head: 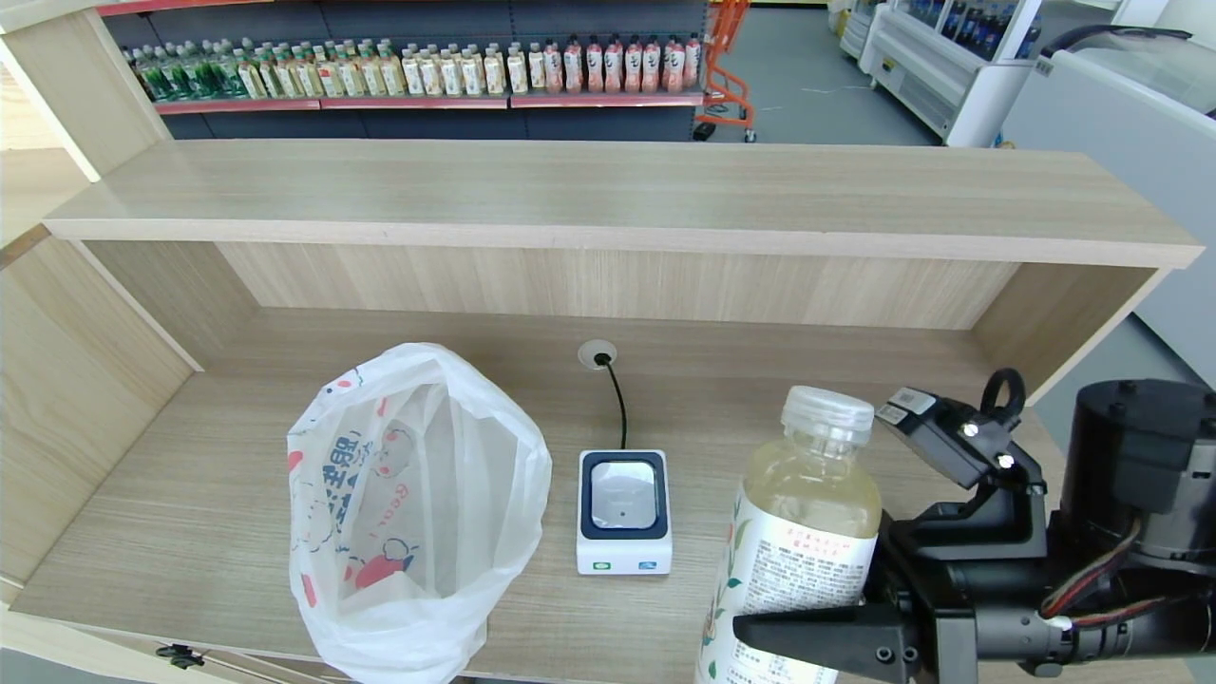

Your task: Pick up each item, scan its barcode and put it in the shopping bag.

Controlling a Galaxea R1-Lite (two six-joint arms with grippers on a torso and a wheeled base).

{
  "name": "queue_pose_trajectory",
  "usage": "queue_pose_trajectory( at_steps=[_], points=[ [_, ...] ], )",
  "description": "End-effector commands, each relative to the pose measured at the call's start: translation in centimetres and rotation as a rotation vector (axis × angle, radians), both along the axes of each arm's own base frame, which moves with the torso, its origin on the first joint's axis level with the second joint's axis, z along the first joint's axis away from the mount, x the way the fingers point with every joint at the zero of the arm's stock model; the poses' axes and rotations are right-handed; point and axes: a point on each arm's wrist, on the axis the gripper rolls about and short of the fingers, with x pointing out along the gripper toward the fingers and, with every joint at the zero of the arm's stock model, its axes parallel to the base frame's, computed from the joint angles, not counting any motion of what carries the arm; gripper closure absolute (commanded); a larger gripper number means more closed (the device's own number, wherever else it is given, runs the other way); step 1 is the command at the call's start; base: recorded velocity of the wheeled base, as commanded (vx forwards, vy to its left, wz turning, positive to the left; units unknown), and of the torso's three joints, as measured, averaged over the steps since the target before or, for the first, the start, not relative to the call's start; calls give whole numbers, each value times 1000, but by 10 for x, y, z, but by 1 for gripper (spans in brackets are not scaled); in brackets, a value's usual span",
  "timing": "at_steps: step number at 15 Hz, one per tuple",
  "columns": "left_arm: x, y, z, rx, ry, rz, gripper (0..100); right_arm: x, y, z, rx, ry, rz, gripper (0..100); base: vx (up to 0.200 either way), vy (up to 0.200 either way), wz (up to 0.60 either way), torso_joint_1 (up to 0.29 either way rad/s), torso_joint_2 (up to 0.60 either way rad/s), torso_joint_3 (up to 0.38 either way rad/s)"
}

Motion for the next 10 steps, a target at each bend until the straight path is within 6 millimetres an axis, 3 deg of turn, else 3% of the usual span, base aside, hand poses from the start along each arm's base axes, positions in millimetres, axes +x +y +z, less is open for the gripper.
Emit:
queue_pose_trajectory(
  at_steps=[1, 10],
  points=[
    [0, 0, 0, 0, 1, 0, 0, 4, 4, -7, -20, 4, 7, 100, 0, 0, 0, 0, 0, 0],
    [0, 0, 0, 0, 1, 0, 0, 7, 11, -12, -24, -32, 28, 100, 0, 0, 0, 0, 0, 0]
  ],
)
